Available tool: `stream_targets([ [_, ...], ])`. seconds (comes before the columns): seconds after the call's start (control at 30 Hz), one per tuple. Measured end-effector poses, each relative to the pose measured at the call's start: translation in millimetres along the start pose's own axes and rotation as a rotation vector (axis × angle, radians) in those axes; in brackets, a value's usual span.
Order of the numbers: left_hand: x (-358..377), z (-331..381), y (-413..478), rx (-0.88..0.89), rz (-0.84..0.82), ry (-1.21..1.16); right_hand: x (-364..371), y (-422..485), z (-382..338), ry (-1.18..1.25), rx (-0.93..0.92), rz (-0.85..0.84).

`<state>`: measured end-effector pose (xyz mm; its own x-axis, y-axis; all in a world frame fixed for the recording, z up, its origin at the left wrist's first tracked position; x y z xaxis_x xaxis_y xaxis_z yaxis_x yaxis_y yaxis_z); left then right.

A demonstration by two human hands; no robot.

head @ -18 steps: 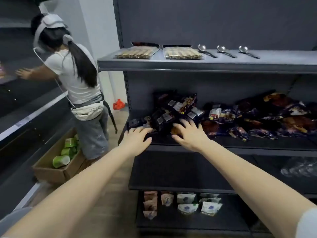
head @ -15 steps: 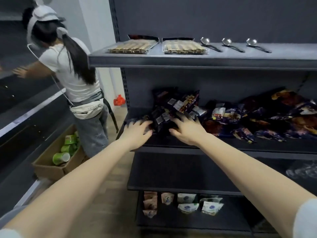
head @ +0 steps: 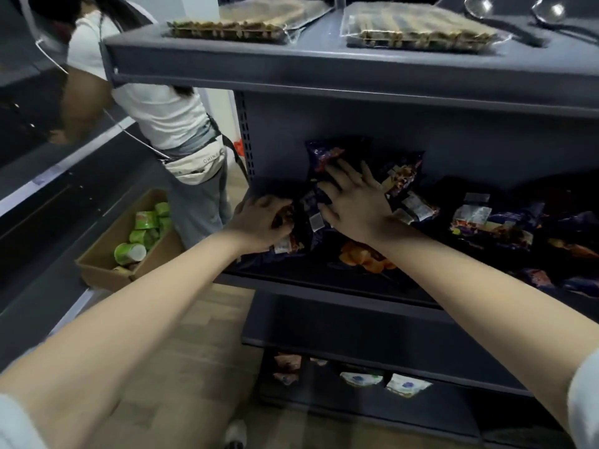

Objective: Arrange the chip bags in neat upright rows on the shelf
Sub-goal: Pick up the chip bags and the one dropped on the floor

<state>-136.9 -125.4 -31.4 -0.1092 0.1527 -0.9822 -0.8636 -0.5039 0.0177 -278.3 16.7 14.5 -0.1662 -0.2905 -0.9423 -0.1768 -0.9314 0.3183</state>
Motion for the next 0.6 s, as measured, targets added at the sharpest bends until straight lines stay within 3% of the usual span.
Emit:
stream_targets([
  [0.27,-2.7,-38.2,30.2,0.017,0.007,0.042,20.5,67.4,-41.2,0.170,0.015,0.045],
  [0.6,20.8,-57.5,19.4,0.295,-0.018,0.130,75.0,86.7,-62.7,0.256,0.248,-0.085],
])
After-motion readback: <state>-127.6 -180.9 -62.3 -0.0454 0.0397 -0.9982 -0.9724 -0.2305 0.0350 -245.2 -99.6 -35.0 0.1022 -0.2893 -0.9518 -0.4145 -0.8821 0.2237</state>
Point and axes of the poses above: each hand's wrist, its own y-axis towards the middle knuckle, its own x-axis out of the palm, z = x × y, the point moved 3 cm from there along y, towards the middle knuckle, and after that the axes turned 5 degrees about y, right-handed, at the moved point
